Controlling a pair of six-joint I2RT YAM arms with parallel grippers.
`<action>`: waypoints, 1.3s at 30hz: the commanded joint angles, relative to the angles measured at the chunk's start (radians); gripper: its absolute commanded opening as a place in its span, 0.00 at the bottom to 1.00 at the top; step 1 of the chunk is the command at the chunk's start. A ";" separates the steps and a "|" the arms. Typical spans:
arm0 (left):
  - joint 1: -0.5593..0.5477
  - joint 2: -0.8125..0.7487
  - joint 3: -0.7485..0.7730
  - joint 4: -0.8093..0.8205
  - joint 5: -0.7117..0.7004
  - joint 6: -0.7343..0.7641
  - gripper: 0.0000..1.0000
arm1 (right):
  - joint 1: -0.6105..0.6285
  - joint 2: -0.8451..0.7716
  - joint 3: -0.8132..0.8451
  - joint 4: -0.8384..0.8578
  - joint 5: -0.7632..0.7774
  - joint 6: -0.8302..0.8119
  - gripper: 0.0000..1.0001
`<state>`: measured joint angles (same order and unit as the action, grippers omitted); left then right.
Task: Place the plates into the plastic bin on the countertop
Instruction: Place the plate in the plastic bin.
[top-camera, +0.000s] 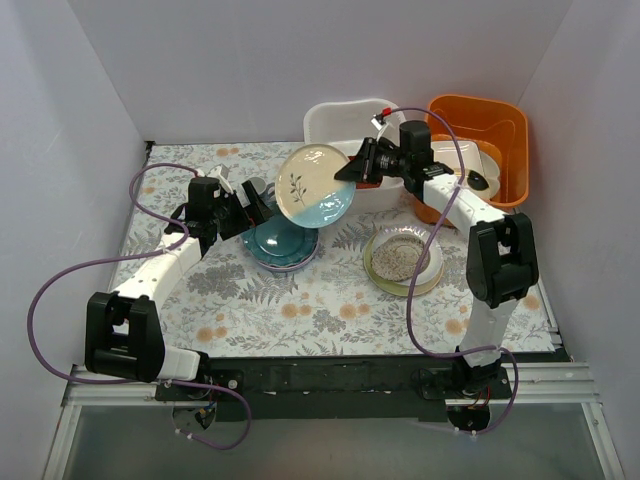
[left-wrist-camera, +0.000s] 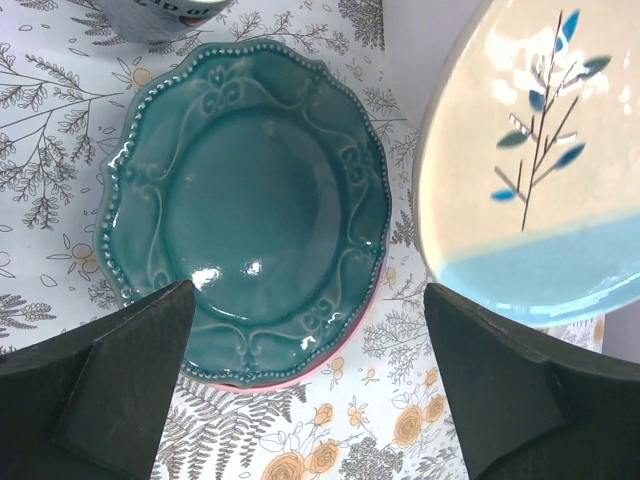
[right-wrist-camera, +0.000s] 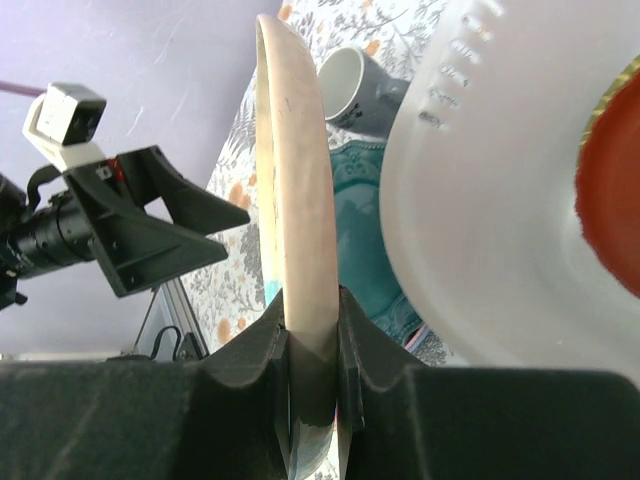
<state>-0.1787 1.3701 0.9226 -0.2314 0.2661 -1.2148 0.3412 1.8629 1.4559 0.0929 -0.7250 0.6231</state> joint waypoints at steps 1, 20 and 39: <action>-0.002 -0.022 -0.016 0.018 0.019 0.014 0.98 | -0.027 -0.004 0.156 0.071 -0.030 0.023 0.01; -0.002 -0.012 -0.019 0.033 0.050 0.012 0.98 | -0.126 0.151 0.380 0.131 -0.040 0.156 0.01; -0.002 0.009 -0.039 0.067 0.081 -0.003 0.98 | -0.232 0.225 0.494 0.082 0.050 0.193 0.01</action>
<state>-0.1787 1.3865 0.8906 -0.1844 0.3317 -1.2201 0.1303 2.1109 1.8671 0.0536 -0.6609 0.7643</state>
